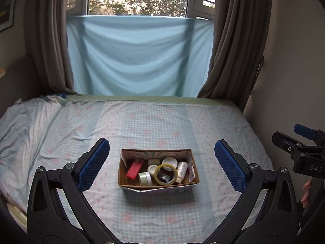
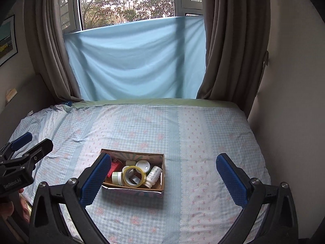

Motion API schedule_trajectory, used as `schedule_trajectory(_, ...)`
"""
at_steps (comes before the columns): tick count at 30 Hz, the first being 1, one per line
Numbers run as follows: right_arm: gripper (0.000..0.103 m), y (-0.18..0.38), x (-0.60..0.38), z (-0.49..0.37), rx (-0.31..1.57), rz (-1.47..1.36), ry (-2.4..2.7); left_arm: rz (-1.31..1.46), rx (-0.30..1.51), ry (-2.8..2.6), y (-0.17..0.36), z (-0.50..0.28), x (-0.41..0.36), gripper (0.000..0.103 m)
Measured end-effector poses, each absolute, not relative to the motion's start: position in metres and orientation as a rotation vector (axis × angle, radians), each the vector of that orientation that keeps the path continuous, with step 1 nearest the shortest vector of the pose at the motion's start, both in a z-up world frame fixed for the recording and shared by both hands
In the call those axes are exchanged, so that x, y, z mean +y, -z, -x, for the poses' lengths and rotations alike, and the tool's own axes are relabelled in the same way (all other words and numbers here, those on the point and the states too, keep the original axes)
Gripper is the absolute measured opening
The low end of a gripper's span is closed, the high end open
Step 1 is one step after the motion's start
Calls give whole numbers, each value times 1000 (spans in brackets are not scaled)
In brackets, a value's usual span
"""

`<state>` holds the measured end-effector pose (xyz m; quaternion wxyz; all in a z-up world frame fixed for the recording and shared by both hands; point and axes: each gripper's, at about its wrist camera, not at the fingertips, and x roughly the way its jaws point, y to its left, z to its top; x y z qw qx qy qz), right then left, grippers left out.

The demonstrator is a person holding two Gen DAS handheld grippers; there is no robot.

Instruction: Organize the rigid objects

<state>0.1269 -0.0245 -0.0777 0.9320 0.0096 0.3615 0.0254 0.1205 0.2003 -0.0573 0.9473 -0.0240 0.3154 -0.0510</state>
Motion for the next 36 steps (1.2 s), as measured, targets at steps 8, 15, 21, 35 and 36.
schedule_trajectory(8,103,70,-37,-107,682,-35,-24,27,587,94,51,-100,188,103)
schedule_trajectory(15,103,65,-43,-100,657,-37,-15,30,572,87,49,-93,185,103)
schedule_trajectory(21,103,65,-44,-99,653,-29,-20,38,573,80,49,-90,185,103)
schedule_trajectory(35,103,64,-45,-95,650,-37,-25,29,554,65,46,-81,183,103)
schedule_trajectory(36,103,65,-45,-95,650,-35,-24,26,552,65,45,-80,183,103)
